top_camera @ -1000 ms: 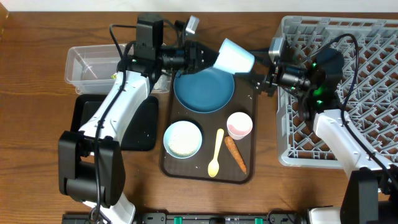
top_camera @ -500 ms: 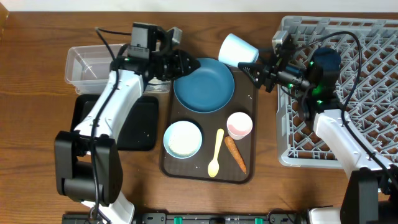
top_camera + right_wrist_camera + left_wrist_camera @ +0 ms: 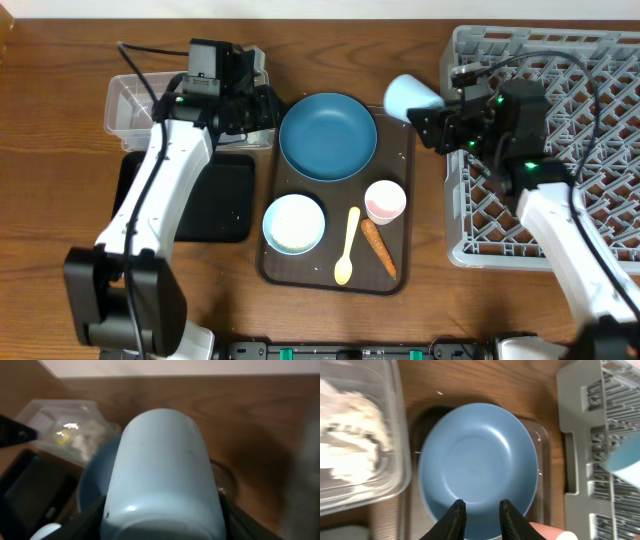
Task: Sort waste into correct bins and load items into the dishwasher rack
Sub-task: 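Carry the light-blue cup with the right gripper into the dish rack, then grasp the pink cup on the tray with the left gripper, then lift the pink cup and bring the right gripper to it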
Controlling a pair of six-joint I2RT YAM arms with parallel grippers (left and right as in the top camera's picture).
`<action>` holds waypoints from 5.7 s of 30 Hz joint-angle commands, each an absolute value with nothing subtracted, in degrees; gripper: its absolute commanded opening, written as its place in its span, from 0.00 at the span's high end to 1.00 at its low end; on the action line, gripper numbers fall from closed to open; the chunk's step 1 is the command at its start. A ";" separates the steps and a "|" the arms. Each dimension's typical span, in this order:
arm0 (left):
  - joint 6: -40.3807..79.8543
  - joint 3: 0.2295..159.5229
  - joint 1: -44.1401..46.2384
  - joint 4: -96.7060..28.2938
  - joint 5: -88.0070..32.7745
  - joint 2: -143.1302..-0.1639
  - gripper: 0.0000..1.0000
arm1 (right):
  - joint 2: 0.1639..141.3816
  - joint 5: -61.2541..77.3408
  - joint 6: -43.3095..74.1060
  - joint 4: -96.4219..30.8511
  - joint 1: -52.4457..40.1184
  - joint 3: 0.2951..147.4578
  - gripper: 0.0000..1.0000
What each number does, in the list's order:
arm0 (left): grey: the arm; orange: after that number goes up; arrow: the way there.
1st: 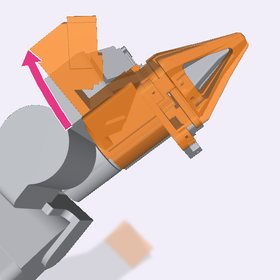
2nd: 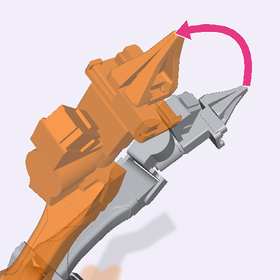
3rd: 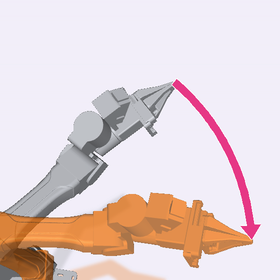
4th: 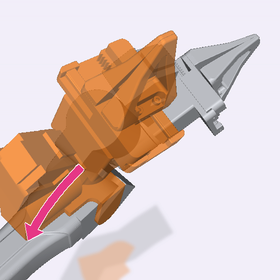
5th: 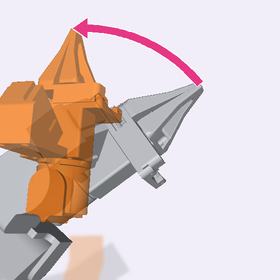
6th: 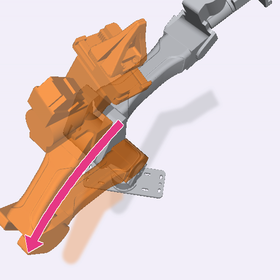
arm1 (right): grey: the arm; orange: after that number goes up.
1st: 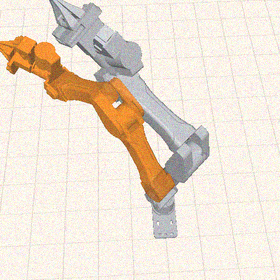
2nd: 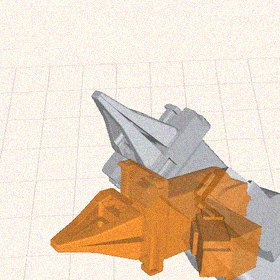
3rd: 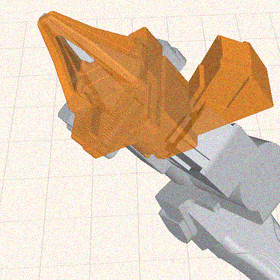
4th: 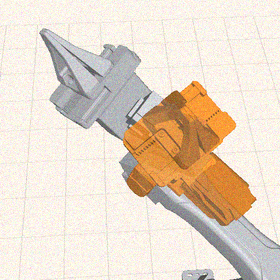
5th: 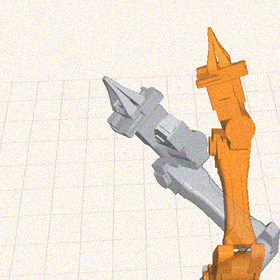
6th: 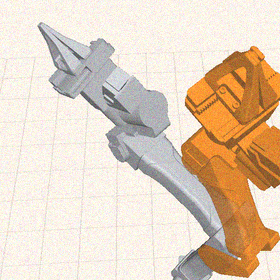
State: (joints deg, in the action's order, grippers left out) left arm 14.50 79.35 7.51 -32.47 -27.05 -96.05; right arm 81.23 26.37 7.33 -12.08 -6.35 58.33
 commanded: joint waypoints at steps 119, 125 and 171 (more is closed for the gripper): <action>5.61 77.03 31.53 -37.93 -19.86 -98.41 0.56 | 111.61 22.70 -12.93 -74.98 15.68 114.63 0.13; 5.61 77.03 35.22 -38.89 -19.86 -102.08 0.56 | 111.61 20.75 -12.91 -75.00 13.10 114.63 0.13; 31.48 80.60 9.10 0.62 -69.43 -102.87 0.94 | 111.68 57.41 -40.80 -74.02 8.40 114.58 0.01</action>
